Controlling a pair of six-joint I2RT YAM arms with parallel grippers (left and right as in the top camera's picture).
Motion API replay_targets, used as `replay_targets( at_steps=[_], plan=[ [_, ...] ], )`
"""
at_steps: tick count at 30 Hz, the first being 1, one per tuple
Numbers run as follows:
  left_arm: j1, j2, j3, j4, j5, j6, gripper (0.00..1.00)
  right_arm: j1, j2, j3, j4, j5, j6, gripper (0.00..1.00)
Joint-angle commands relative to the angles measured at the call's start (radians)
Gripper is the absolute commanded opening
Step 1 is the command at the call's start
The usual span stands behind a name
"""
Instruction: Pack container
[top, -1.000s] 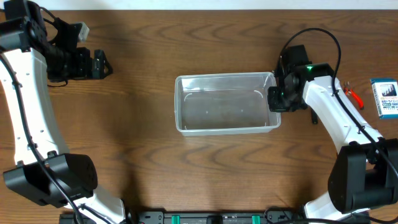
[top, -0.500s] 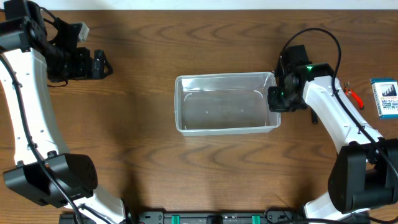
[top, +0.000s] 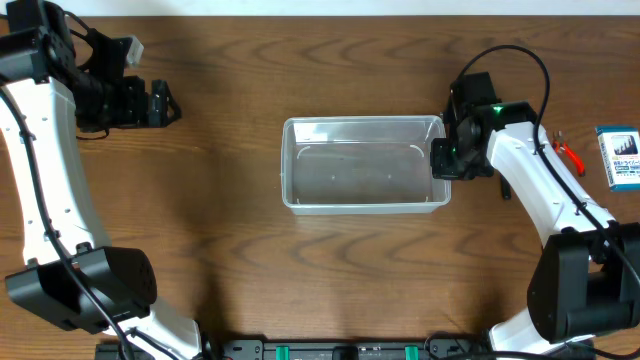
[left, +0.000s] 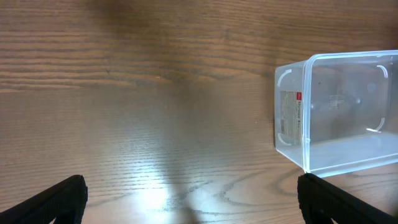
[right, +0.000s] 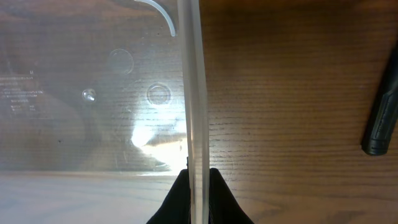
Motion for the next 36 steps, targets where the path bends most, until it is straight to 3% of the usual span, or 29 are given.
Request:
replay_targets(
  at_steps=[1,36],
  plan=[
    [0.003,-0.003,-0.004,-0.003,-0.008,0.01,0.98,-0.003,-0.023,-0.003,0.002,0.018,0.028,0.02],
    [0.003,-0.003,-0.004,-0.003,-0.008,0.01,0.98,-0.003,-0.023,-0.003,-0.002,0.013,-0.054,0.11]
  ],
)
